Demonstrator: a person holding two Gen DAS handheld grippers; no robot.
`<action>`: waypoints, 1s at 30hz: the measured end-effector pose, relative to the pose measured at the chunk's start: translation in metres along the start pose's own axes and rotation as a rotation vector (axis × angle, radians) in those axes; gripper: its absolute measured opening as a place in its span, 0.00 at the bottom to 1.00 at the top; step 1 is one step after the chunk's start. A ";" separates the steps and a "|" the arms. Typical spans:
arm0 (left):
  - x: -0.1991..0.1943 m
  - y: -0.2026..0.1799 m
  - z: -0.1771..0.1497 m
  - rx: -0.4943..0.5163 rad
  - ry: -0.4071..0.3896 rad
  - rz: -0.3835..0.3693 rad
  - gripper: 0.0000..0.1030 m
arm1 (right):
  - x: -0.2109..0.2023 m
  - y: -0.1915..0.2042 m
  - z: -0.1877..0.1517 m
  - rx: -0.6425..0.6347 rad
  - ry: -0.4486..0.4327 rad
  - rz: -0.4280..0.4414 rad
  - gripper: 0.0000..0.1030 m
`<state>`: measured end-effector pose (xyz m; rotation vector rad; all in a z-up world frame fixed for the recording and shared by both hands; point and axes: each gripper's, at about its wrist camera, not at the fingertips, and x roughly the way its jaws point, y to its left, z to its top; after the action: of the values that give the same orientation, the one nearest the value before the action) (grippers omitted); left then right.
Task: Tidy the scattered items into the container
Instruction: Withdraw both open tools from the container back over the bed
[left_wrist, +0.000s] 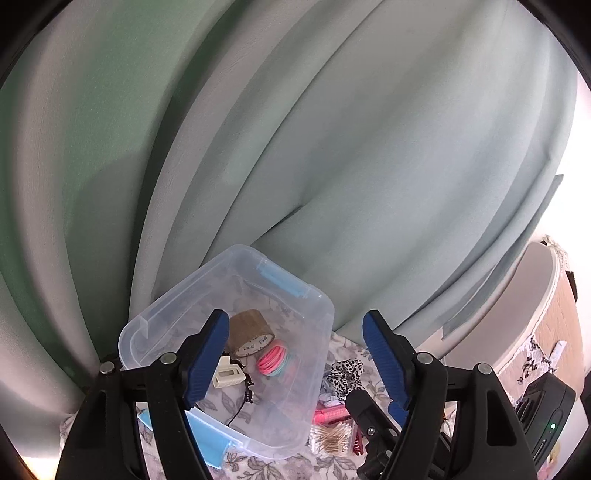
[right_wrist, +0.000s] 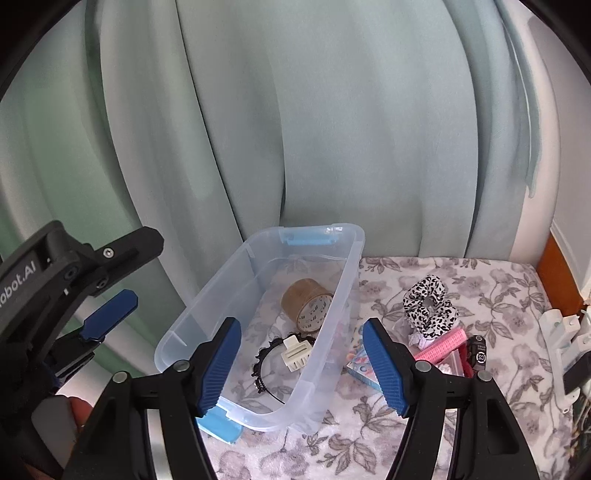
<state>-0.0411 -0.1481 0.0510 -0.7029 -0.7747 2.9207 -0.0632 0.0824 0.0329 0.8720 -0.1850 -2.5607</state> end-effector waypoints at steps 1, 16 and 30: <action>-0.002 -0.005 -0.001 0.014 -0.003 -0.003 0.74 | -0.006 -0.003 0.001 0.009 -0.012 0.001 0.71; -0.032 -0.066 -0.015 0.173 -0.004 -0.039 0.76 | -0.077 -0.044 0.011 0.114 -0.167 0.012 0.77; -0.024 -0.104 -0.038 0.269 0.045 -0.056 0.87 | -0.100 -0.085 0.001 0.173 -0.211 -0.069 0.97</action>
<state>-0.0105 -0.0433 0.0814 -0.7041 -0.3792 2.8684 -0.0233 0.2027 0.0670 0.6758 -0.4520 -2.7312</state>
